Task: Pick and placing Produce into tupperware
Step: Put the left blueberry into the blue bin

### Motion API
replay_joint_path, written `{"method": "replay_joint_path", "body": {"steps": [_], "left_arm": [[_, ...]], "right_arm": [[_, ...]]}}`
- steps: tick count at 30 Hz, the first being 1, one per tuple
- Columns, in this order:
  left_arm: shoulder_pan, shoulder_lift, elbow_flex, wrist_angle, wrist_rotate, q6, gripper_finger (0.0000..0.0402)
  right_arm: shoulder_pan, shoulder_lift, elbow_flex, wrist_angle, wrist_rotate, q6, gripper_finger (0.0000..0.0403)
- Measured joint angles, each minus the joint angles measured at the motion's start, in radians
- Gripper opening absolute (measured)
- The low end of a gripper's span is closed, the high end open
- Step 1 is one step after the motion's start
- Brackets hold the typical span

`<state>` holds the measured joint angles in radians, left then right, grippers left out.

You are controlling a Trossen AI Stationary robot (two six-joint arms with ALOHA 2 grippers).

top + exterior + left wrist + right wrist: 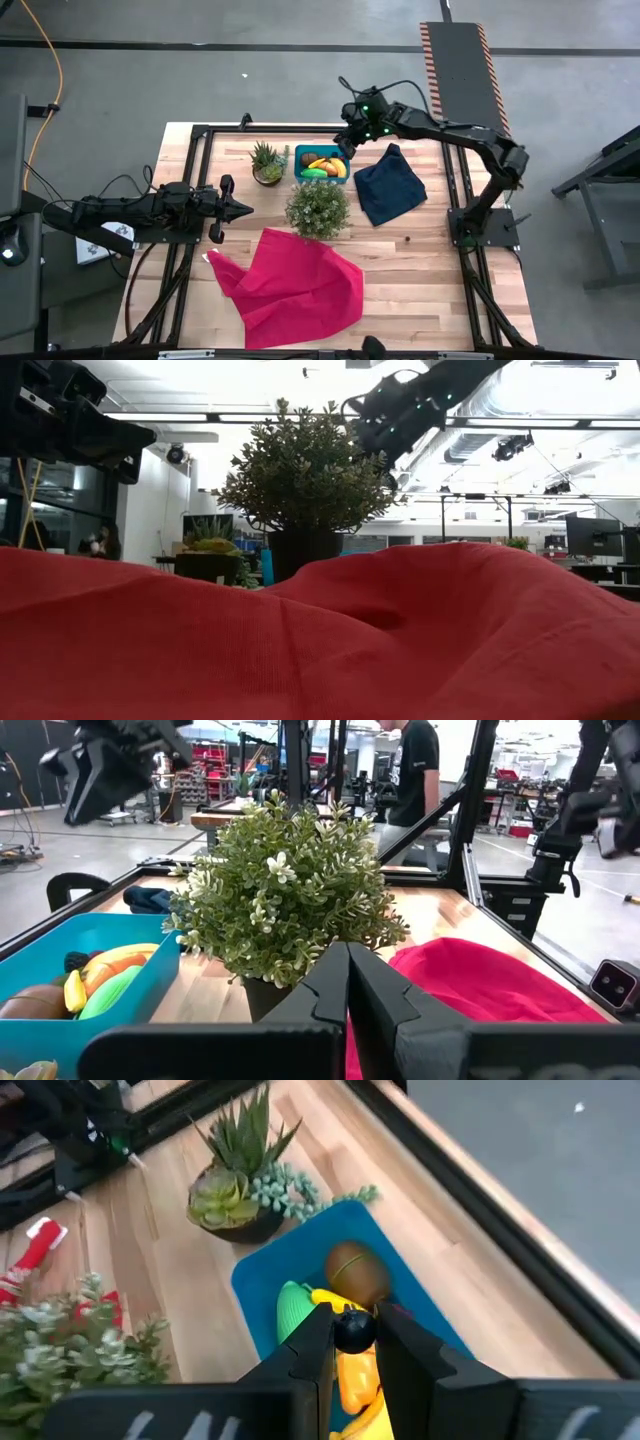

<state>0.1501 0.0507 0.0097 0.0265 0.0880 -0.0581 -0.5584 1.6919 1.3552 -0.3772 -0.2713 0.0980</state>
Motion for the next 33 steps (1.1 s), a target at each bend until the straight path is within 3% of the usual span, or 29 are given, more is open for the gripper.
{"method": "replay_joint_path", "body": {"steps": [16, 33], "left_arm": [[0.0, 0.0, 0.0, 0.0, 0.0, 0.0, 0.0001], [0.0, 0.0, 0.0, 0.0, 0.0, 0.0, 0.0001]], "right_arm": [[0.065, 0.169, 0.0, 0.091, -0.026, 0.062, 0.0051], [0.062, 0.195, 0.0, 0.107, 0.035, 0.079, 0.0051]]}}
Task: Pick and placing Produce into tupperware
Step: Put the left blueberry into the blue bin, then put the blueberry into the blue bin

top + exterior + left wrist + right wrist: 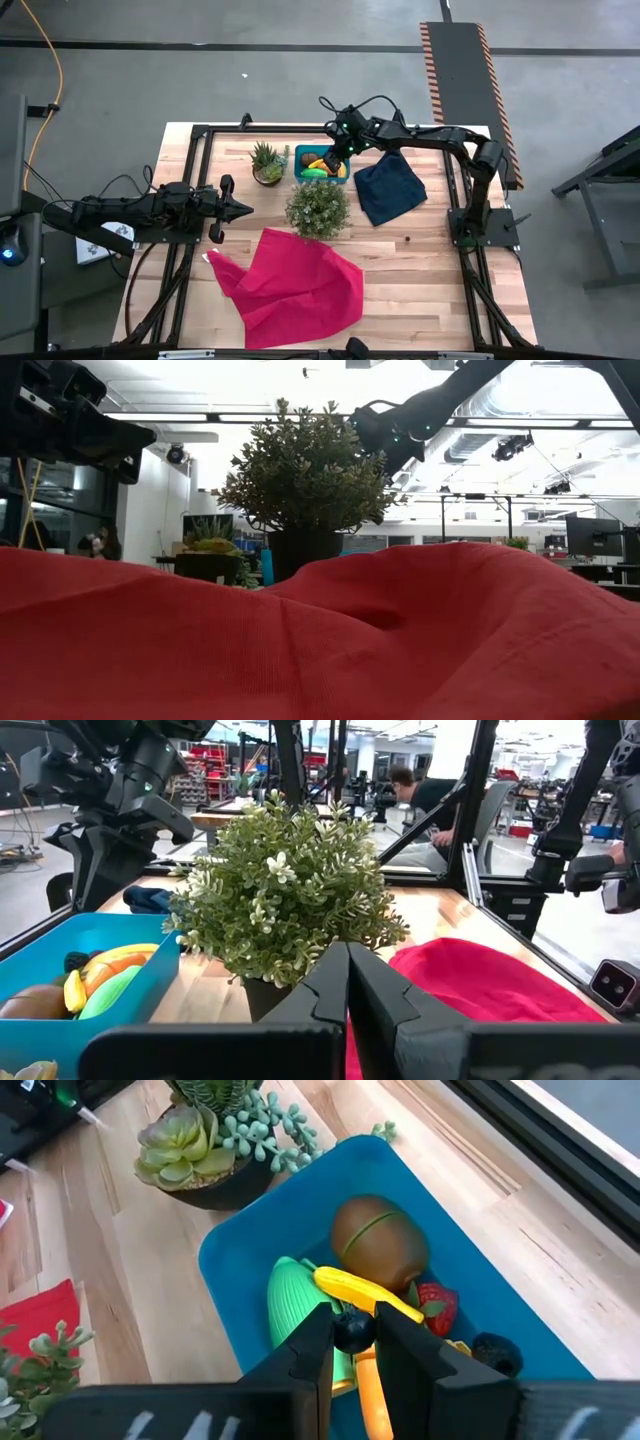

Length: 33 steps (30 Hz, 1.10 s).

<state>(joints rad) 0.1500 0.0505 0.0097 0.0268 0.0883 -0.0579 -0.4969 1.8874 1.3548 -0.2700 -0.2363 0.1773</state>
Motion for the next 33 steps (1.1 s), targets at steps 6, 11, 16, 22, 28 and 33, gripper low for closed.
{"method": "replay_joint_path", "body": {"steps": [6, 11, 16, 22, 28, 33], "left_arm": [[0.0, 0.0, 0.0, 0.0, 0.0, 0.0, 0.0001], [0.0, 0.0, 0.0, 0.0, 0.0, 0.0, 0.0001], [0.0, 0.0, 0.0, 0.0, 0.0, 0.0, 0.0001], [0.0, 0.0, 0.0, 0.0, 0.0, 0.0, 0.0001], [0.0, 0.0, 0.0, 0.0, 0.0, 0.0, 0.0001], [0.0, 0.0, 0.0, 0.0, 0.0, 0.0, 0.0001]], "right_arm": [[0.0, 0.0, 0.0, 0.016, 0.0, -0.002, 0.0063], [0.0, 0.0, 0.0, 0.036, 0.001, 0.002, 0.0091], [0.0, 0.0, 0.0, 0.036, 0.016, 0.001, 0.0102], [-0.001, 0.0, 0.0, 0.036, 0.017, 0.004, 0.0103], [-0.003, 0.0, 0.0, 0.036, 0.018, 0.005, 0.0103], [-0.027, -0.018, 0.0, 0.038, 0.026, 0.071, 0.0103]]}}
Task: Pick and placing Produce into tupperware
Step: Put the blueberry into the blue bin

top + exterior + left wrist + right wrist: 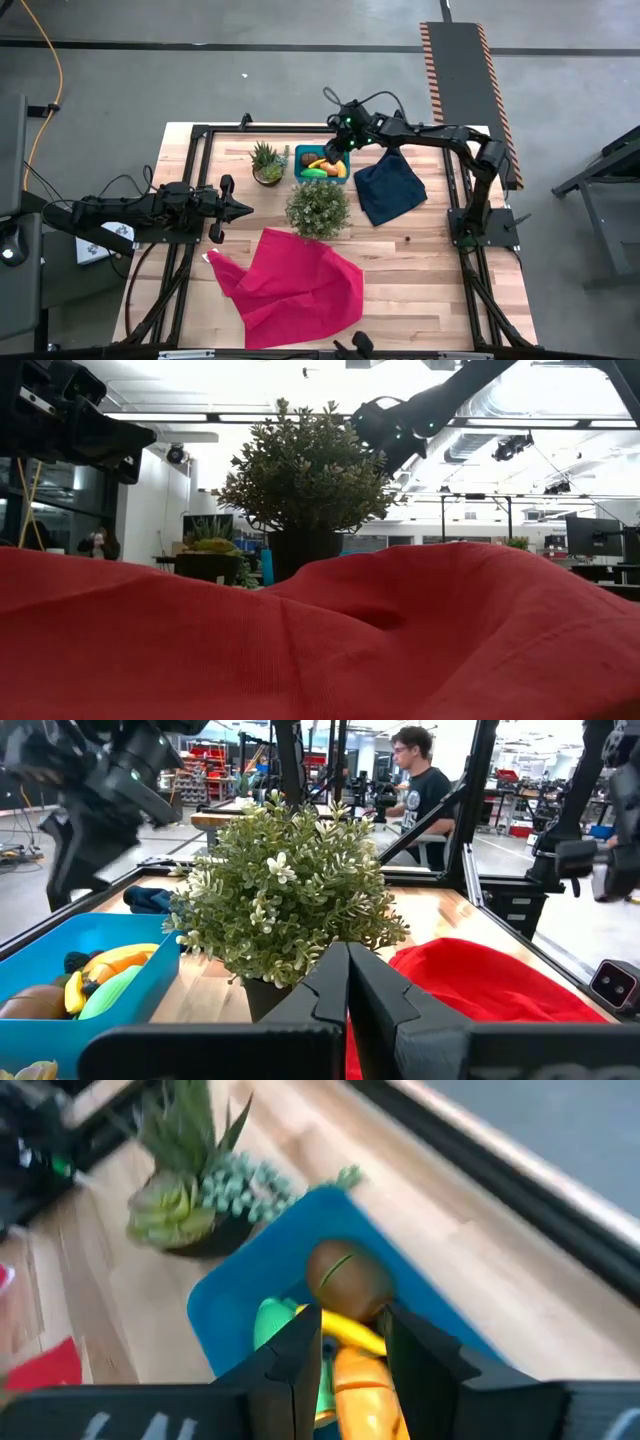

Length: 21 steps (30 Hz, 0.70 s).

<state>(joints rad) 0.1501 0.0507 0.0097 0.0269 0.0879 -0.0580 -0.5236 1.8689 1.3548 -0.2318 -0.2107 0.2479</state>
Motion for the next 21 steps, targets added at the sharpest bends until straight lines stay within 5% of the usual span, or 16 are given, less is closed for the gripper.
{"method": "replay_joint_path", "body": {"steps": [9, 21], "left_arm": [[0.0, 0.0, 0.0, 0.0, 0.0, 0.0, 0.0001], [0.0, 0.0, 0.0, 0.0, 0.0, 0.0, 0.0001]], "right_arm": [[-0.044, -0.171, 0.0, -0.077, 0.063, 0.032, 0.0103], [-0.012, -0.5, 0.0, -0.366, 0.337, 0.002, 0.0103]]}}
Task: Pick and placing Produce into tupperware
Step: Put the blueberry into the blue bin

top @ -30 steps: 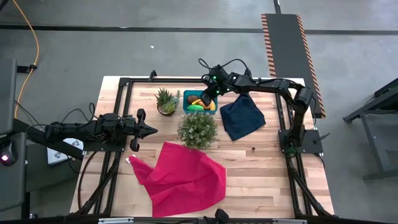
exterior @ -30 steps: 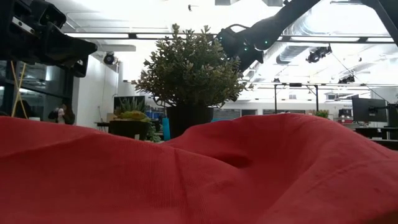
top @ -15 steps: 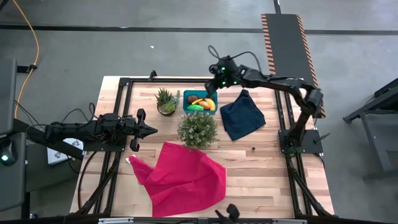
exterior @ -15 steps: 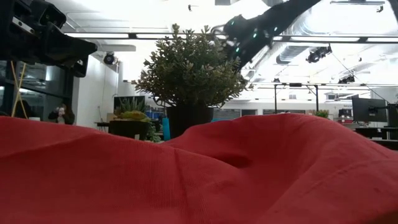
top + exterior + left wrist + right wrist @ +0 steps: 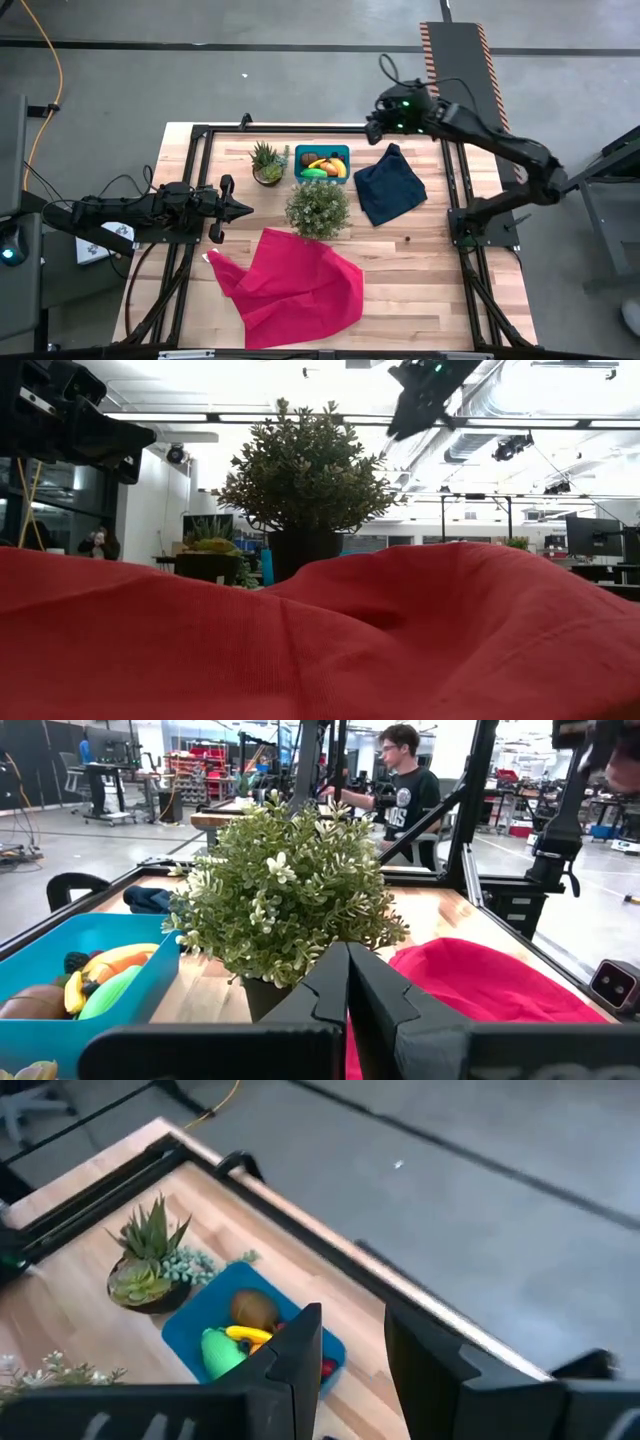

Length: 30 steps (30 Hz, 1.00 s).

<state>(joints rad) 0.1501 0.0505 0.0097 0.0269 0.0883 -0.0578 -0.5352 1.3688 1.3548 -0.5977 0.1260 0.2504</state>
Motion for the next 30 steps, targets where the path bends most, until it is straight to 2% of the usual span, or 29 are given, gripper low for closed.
{"method": "replay_joint_path", "body": {"steps": [7, 16, 24, 30], "left_arm": [[0.0, 0.0, 0.0, 0.0, 0.0, 0.0, 0.0001], [0.0, 0.0, 0.0, 0.0, 0.0, 0.0, 0.0001], [0.0, 0.0, 0.0, 0.0, 0.0, 0.0, 0.0001], [0.0, 0.0, 0.0, 0.0, 0.0, 0.0, 0.0001]], "right_arm": [[0.081, -0.167, 0.0, -0.128, 0.167, 0.07, 0.0103], [0.264, -0.333, -0.03, -0.274, 0.377, 0.23, 0.0103], [0.499, -0.451, -0.187, -0.287, 0.507, 0.433, 0.0103], [0.747, -0.504, -0.313, -0.288, 0.588, 0.623, 0.0103]]}}
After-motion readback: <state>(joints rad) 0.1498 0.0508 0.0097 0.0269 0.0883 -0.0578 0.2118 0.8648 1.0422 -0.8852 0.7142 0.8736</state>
